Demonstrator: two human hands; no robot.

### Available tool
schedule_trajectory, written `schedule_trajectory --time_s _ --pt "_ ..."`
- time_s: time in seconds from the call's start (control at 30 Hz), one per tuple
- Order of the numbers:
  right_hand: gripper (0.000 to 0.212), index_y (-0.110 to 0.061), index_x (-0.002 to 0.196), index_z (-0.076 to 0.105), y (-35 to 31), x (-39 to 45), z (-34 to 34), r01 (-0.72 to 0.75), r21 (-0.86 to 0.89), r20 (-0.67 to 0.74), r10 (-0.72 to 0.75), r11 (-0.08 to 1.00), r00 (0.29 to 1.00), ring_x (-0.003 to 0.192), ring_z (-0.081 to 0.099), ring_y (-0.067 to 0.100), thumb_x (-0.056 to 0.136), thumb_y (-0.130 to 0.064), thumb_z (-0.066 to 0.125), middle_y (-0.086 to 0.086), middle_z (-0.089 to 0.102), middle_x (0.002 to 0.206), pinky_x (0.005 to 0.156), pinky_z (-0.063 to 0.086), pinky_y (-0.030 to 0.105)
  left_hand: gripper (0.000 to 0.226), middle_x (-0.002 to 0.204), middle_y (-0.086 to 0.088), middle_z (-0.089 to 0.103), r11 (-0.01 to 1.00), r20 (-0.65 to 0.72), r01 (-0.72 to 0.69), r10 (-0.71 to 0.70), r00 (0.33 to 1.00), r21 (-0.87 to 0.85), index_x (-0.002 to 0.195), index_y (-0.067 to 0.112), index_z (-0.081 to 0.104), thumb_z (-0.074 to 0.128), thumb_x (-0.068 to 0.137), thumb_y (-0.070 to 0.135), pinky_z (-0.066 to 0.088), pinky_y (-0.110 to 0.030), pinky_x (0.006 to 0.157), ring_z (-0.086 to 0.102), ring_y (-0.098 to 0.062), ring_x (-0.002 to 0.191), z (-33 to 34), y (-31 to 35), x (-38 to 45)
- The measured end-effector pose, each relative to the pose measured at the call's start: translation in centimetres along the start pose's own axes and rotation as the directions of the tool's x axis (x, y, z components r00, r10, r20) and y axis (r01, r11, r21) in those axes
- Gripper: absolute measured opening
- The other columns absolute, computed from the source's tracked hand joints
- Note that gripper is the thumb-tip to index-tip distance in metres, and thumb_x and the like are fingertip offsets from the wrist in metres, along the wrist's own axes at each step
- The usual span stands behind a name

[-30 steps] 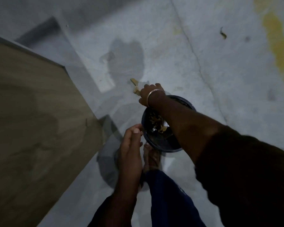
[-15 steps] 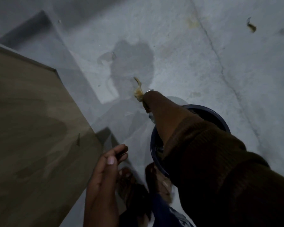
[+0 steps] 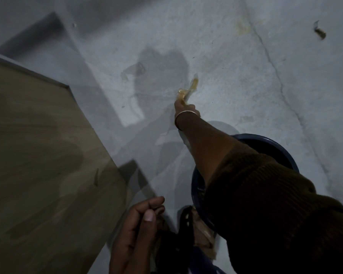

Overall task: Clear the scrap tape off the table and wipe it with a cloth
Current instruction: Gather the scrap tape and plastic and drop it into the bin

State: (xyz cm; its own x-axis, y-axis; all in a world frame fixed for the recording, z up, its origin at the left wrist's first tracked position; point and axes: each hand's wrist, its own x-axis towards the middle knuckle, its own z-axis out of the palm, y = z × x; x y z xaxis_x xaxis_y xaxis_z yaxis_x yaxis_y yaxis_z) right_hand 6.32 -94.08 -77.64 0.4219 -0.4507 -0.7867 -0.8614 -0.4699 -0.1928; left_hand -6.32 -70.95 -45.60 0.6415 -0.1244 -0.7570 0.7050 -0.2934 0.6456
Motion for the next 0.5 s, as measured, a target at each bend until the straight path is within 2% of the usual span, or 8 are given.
schedule_trajectory --time_s 0.03,0.1,0.17,0.23,0.3,0.33,0.4,0.5 --pt "0.047 -0.022 0.154 0.040 -0.1 0.2 -0.2 0.019 -0.026 -0.016 -0.019 0.999 1.000 0.138 0.051 0.032 0.108 -0.029 0.042 0.011 0.050 0.153 0.091 0.036 0.022 0.041 0.104 0.009 0.082 1.000 -0.014 0.007 -0.007 1.000 0.023 0.085 0.043 0.082 0.063 0.057 0.066 0.059 -0.038 0.095 0.076 -0.009 0.103 0.0 0.0 0.0" --pt "0.046 -0.025 0.150 0.038 -1.4 -1.7 -1.5 0.086 -0.095 -0.112 -0.096 0.992 0.989 0.129 0.059 0.037 0.105 -0.016 0.045 0.015 0.058 0.143 0.099 0.046 0.037 0.040 0.100 0.007 0.082 1.000 0.003 0.016 -0.016 1.000 0.024 0.083 0.041 0.082 0.062 0.056 0.064 0.062 -0.025 0.079 0.077 -0.007 0.094 -0.3 -0.4 0.0" --pt "0.042 -0.022 0.146 0.041 -1.8 -1.9 -1.7 0.145 -0.101 -0.158 -0.160 0.984 0.974 0.122 0.061 0.037 0.105 -0.023 0.046 0.014 0.059 0.137 0.092 0.049 0.045 0.041 0.099 0.006 0.082 0.999 -0.001 0.037 -0.037 0.999 0.014 0.083 0.040 0.082 0.062 0.055 0.064 0.061 -0.029 0.077 0.077 -0.008 0.090 -0.4 -0.5 0.0" --pt "0.044 -0.018 0.142 0.047 -1.1 -1.0 -1.0 0.094 -0.090 -0.219 -0.112 0.991 0.969 0.120 0.055 0.035 0.101 -0.034 0.048 0.010 0.052 0.137 0.085 0.044 0.045 0.044 0.099 0.001 0.082 0.999 0.021 0.050 -0.050 0.999 0.016 0.085 0.040 0.082 0.061 0.056 0.065 0.058 -0.037 0.082 0.076 -0.017 0.093 -0.6 -0.7 0.2" --pt "0.046 -0.018 0.142 0.048 0.0 0.0 0.3 0.029 -0.152 -0.216 -0.062 0.988 0.974 0.125 0.048 0.038 0.099 -0.030 0.051 0.011 0.042 0.143 0.084 0.042 0.047 0.043 0.098 -0.002 0.082 0.998 0.032 0.053 -0.053 0.998 0.016 0.083 0.040 0.082 0.061 0.056 0.065 0.055 -0.040 0.082 0.075 -0.024 0.090 -0.5 -0.8 0.5" --pt "0.046 -0.018 0.145 0.047 0.3 0.1 0.6 -0.019 -0.234 -0.206 -0.031 0.972 0.978 0.128 0.047 0.040 0.101 -0.029 0.051 0.014 0.040 0.144 0.089 0.046 0.049 0.042 0.097 -0.001 0.082 0.998 0.037 0.055 -0.055 0.998 0.013 0.081 0.040 0.082 0.060 0.056 0.064 0.056 -0.038 0.080 0.075 -0.022 0.086 -0.4 -0.8 0.7" --pt "0.041 -0.014 0.146 0.047 -0.1 -0.3 0.7 0.029 -0.319 -0.166 -0.086 0.947 0.982 0.135 0.050 0.040 0.108 -0.027 0.042 0.019 0.046 0.148 0.106 0.044 0.049 0.041 0.096 -0.001 0.082 0.999 0.041 0.043 -0.044 0.998 0.004 0.079 0.039 0.082 0.061 0.055 0.064 0.058 -0.035 0.074 0.075 -0.018 0.077 -0.2 -0.7 0.9" --pt "0.042 -0.003 0.145 0.052 -1.3 -2.7 -0.7 0.164 -0.355 -0.123 -0.220 0.920 0.968 0.140 0.051 0.039 0.108 -0.011 0.033 0.020 0.052 0.151 0.112 0.042 0.051 0.048 0.100 0.000 0.083 0.999 0.040 0.029 -0.027 0.999 -0.028 0.082 0.038 0.083 0.075 0.050 0.073 0.056 -0.040 0.079 0.078 -0.019 0.088 -0.4 -0.8 0.8"
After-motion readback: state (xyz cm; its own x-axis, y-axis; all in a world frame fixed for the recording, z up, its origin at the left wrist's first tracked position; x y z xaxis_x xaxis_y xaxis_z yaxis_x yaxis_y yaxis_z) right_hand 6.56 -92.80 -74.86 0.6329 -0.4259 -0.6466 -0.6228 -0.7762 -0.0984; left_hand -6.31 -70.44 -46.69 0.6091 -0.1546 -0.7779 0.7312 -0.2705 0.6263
